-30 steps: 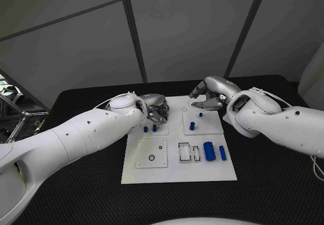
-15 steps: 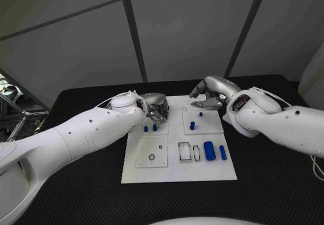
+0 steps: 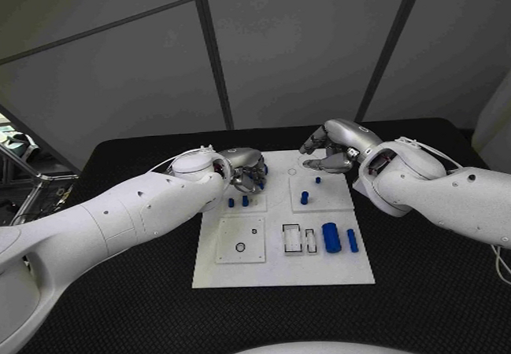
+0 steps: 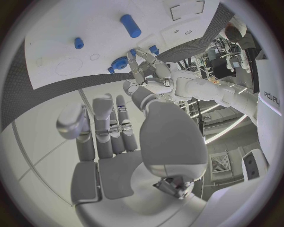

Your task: Assemble the parts on the task board

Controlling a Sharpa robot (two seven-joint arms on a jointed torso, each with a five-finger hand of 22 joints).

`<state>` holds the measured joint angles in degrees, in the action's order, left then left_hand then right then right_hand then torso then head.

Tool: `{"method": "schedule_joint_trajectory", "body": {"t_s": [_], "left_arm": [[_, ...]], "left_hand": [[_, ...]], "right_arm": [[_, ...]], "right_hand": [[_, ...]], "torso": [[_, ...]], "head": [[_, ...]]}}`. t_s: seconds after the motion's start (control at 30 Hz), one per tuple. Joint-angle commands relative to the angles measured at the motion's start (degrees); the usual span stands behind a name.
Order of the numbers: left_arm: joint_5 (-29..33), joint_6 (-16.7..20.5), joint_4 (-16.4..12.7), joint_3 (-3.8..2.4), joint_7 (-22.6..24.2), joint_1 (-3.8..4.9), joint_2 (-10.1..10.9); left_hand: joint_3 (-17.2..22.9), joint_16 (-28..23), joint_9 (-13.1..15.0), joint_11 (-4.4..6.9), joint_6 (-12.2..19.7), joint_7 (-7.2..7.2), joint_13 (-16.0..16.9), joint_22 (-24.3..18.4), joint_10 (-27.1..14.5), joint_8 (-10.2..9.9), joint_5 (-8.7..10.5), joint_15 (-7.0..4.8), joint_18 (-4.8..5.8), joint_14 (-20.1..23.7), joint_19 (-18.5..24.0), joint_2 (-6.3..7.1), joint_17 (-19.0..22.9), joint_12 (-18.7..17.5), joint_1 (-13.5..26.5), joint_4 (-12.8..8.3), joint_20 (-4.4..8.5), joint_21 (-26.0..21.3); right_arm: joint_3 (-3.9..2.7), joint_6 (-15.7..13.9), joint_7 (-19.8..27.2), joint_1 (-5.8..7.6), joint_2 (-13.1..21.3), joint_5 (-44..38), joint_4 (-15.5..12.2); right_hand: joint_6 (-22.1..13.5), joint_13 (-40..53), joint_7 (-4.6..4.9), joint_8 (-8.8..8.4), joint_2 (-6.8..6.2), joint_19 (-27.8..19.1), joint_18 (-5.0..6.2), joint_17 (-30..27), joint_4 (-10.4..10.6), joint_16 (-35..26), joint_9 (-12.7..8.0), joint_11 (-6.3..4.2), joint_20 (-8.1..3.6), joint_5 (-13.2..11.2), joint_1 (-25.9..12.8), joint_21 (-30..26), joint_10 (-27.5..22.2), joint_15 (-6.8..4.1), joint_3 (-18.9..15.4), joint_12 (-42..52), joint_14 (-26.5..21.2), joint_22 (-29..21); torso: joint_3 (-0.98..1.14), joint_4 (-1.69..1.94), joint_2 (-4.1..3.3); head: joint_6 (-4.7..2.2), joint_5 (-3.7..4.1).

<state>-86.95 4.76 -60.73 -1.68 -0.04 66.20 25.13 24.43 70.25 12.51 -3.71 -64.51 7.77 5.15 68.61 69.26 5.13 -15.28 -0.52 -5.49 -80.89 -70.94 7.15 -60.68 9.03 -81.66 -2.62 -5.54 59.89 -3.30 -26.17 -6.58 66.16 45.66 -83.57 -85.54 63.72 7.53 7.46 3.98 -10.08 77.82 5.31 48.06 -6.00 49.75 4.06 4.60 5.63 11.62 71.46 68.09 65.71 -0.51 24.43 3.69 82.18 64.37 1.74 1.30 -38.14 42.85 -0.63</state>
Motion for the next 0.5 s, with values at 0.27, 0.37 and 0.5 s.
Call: {"method": "schedule_joint_trajectory", "body": {"t_s": [0.27, 0.37, 0.5], "left_arm": [[4.58, 4.91, -4.30, -0.80, 2.10, 0.00, 3.15], [5.02, 5.11, -4.87, -1.19, 2.07, 0.01, 3.64], [5.40, 4.93, -5.95, -1.89, 1.84, 0.02, 4.61]], "left_hand": [[-0.06, 0.33, 0.09, -0.16, -0.51, -0.14, -0.06, 0.34, 0.46, -0.05, -0.50, -0.10, -1.65, -0.55, -0.66, -0.54, 0.16, -0.20, 0.49, -0.38, -0.06, 0.62], [-0.06, 0.30, 0.08, -0.16, -0.51, -0.14, -0.07, 0.36, 0.46, -0.08, -0.53, -0.10, -1.65, -0.55, -0.66, -0.51, 0.22, -0.23, 0.54, -0.38, -0.06, 0.63], [-0.06, 0.30, 0.08, -0.16, -0.51, -0.14, -0.07, 0.36, 0.46, -0.08, -0.53, -0.10, -1.65, -0.55, -0.66, -0.51, 0.22, -0.23, 0.54, -0.38, -0.06, 0.63]], "right_arm": [[-0.04, -0.22, 0.48, 0.12, 0.20, 0.84, 0.12], [-0.04, -0.14, 0.45, 0.12, 0.19, 0.96, 0.20], [-0.04, -0.06, 0.44, 0.12, 0.19, 1.13, 0.31]], "right_hand": [[0.15, -0.05, 0.40, -0.27, 0.15, -0.34, 0.63, -0.06, 0.16, -0.26, -0.04, 0.05, 0.00, 0.26, -0.28, -0.19, 0.30, 0.06, -0.23, 0.09, -0.28, -0.06], [0.15, -0.05, 0.40, -0.27, 0.15, -0.34, 0.63, -0.06, 0.16, -0.26, -0.04, 0.05, 0.00, 0.26, -0.28, -0.19, 0.30, 0.06, -0.23, 0.09, -0.28, -0.06], [0.15, -0.05, 0.40, -0.27, 0.15, -0.34, 0.63, -0.06, 0.16, -0.26, -0.04, 0.05, 0.00, 0.26, -0.28, -0.19, 0.30, 0.06, -0.23, 0.09, -0.28, -0.06]], "torso": [[0.02, 0.07, 0.04], [0.00, 0.04, 0.03], [0.04, -0.10, -0.01]], "head": [[-0.92, -0.18], [-1.07, -0.18], [-1.15, -0.45]]}}
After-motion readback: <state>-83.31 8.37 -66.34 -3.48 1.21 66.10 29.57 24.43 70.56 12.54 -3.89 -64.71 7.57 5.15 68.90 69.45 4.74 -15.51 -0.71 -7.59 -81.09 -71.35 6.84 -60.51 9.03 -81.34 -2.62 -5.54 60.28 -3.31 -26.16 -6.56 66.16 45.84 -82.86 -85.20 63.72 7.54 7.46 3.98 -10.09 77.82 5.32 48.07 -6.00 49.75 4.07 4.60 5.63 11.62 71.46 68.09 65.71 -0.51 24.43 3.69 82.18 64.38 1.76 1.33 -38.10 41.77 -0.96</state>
